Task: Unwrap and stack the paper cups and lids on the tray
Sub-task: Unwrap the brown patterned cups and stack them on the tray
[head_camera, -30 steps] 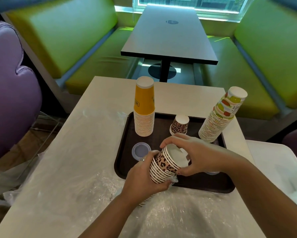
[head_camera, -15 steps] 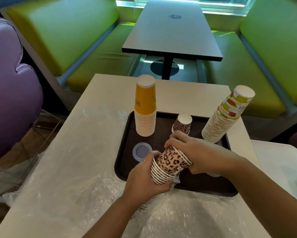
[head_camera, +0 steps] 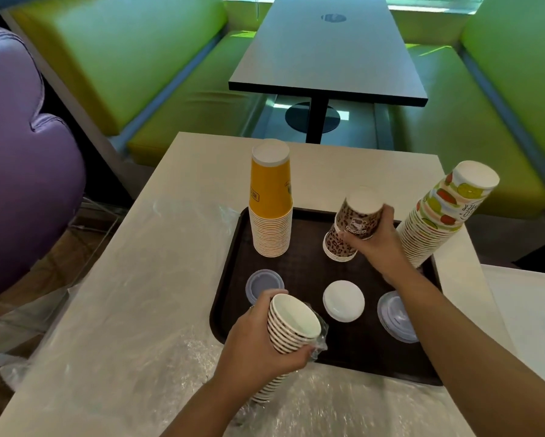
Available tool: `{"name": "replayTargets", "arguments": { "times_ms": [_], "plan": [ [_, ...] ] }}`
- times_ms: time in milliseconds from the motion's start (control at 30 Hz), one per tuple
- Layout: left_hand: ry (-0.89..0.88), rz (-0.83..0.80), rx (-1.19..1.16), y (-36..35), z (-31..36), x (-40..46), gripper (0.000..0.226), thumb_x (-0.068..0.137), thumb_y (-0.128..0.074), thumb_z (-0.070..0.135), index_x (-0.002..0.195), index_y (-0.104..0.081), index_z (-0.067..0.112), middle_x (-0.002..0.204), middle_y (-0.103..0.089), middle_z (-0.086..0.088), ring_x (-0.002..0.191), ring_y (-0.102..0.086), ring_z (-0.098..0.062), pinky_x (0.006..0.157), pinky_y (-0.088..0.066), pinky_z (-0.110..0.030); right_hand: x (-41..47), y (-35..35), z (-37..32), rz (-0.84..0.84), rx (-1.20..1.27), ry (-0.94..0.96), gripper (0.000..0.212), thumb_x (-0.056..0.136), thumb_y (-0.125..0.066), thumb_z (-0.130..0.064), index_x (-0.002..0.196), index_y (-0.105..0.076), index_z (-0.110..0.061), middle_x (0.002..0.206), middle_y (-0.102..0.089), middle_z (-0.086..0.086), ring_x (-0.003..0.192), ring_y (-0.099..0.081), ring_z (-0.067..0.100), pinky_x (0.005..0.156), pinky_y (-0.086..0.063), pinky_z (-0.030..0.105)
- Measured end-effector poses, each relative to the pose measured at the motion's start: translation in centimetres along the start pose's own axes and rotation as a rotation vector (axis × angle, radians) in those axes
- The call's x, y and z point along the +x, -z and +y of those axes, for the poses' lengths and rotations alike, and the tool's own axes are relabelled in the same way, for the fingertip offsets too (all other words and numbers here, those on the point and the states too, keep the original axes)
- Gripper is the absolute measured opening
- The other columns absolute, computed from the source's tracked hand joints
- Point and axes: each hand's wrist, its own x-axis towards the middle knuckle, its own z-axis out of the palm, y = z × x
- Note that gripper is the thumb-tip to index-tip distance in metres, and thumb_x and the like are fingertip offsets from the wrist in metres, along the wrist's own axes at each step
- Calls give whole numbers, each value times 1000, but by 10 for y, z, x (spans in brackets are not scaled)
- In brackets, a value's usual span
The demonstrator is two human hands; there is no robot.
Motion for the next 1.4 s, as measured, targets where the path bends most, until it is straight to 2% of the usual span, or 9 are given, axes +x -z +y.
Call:
{"name": "replayTargets", "arguments": {
  "times_ms": [267,567,667,767,833,933,1067,1267,1400],
  "plan": [
    [13,-17,-8,3,-1,3,74,52,-74,62,115,-40,46,112,-48,36,109,-48,9,78,-44,-4,7,-27,36,10,-61,-108,83,67,-84,-19,131,-33,-7,126,-53,10,114,-51,20,90,-42,29],
    [1,-8,-20,8,4,1,74,51,-73,63,115,-39,47,114,-46,37,110,-47,9,78,-45,-4,5,-42,50,61,-262,-215,82,65,-85,-29,128,-39,-6,124,-58,14,116,-54,32,97,-43,51],
    [-19,20,-54,11,9,-1,74,51,-74,61,115,-41,46,112,-49,35,108,-49,9,77,-45,-4,-7,-41,40,217,-267,-180,88,64,-84,-38,134,-37,-12,135,-50,8,127,-46,27,104,-36,53],
    [-58,55,-109,17,15,-4,76,52,-77,56,119,-45,37,110,-55,28,108,-53,4,78,-46,-6,-36,-36,7,339,-91,-37,80,74,-77,-38,139,-36,-15,141,-42,5,132,-39,20,109,-35,42],
    [-104,74,-144,22,22,-8,78,54,-79,50,122,-47,31,112,-57,22,109,-55,-1,80,-47,-9,-61,-31,-25,259,123,49,63,78,-72,-41,131,-42,-24,135,-48,-2,125,-48,13,103,-43,32],
    [-176,118,-187,26,33,-14,81,56,-82,44,126,-46,25,117,-58,19,112,-56,-6,83,-49,-13,-108,-22,-73,-21,346,160,51,79,-60,-58,122,-46,-35,126,-56,-12,118,-54,4,97,-47,25],
    [-237,203,-267,20,34,-25,79,56,-83,39,125,-44,30,118,-54,25,111,-55,-2,83,-46,-8,-158,-24,-103,-403,365,235,85,70,-65,-67,138,-33,-27,139,-45,-12,130,-43,9,101,-40,19],
    [-210,213,-241,-9,-4,-42,87,60,-81,43,127,-29,58,125,-43,39,118,-46,8,86,-43,-4,-183,-48,-78,-382,189,151,104,57,-86,-38,142,-27,-29,129,-46,-27,123,-45,1,95,-37,7],
    [-137,202,-212,-19,-30,-46,80,58,-76,55,126,-36,42,122,-43,43,118,-43,12,86,-41,-2,-185,-52,-73,-363,192,85,107,53,-87,-34,136,-20,-46,123,-47,-32,118,-44,-9,89,-38,1]
  ]
}}
